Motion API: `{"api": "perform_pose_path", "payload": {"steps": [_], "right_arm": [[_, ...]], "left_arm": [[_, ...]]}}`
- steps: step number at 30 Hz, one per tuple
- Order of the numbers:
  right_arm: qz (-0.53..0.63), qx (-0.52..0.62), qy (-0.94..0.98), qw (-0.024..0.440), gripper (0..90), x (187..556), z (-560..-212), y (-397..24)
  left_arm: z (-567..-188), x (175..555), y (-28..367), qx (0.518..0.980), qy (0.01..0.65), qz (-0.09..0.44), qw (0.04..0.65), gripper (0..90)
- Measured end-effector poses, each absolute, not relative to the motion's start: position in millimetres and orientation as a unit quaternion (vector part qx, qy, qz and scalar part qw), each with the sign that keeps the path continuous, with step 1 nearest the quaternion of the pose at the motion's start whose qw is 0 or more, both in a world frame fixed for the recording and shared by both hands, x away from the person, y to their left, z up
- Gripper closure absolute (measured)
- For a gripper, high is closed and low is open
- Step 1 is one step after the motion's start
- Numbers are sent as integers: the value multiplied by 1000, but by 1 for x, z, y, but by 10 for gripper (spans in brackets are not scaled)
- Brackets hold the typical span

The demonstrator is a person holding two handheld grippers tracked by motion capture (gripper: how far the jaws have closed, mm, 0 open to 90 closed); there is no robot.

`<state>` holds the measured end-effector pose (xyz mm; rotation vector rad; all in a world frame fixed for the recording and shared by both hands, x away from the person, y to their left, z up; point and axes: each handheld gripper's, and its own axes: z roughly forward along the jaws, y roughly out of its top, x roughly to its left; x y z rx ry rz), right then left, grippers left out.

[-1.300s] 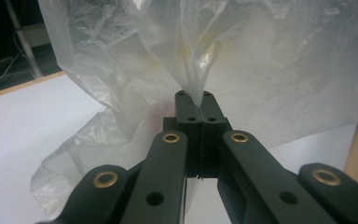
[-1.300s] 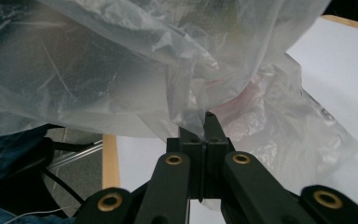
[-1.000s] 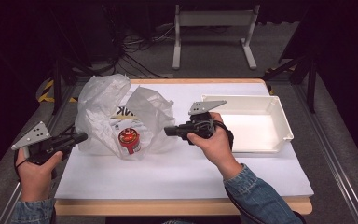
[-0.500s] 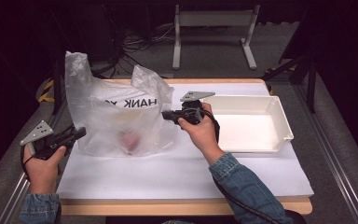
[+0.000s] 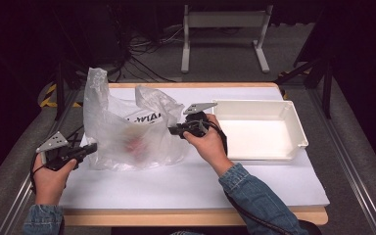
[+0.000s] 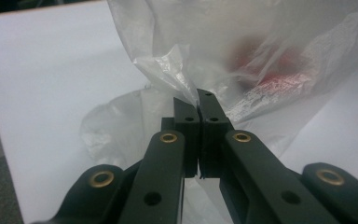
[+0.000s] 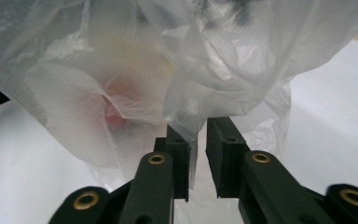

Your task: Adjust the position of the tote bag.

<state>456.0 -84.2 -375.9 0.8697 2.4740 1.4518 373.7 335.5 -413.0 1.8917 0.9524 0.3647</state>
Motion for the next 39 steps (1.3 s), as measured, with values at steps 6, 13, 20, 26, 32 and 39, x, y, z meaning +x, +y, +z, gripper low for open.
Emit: {"api": "perform_pose_path", "payload": {"steps": [6, 13, 20, 26, 32, 39], "right_arm": [[494, 272, 823, 64, 591, 443, -365, -93], [500, 239, 829, 75, 513, 415, -322, -109], [497, 211, 837, 89, 637, 377, -284, -117], [500, 197, 837, 107, 546, 362, -275, -116], [537, 195, 812, 122, 601, 358, -260, -125], [563, 166, 800, 125, 713, 343, -236, -119]], "left_arm": [[-408, 370, 336, 774, 380, 153, 483, 886], [-404, 367, 339, 766, 384, 162, 489, 893], [-402, 367, 339, 759, 391, 170, 492, 895], [-403, 368, 340, 751, 407, 174, 490, 896], [-404, 369, 340, 747, 419, 178, 485, 896], [-406, 371, 338, 741, 434, 180, 480, 897]]}}
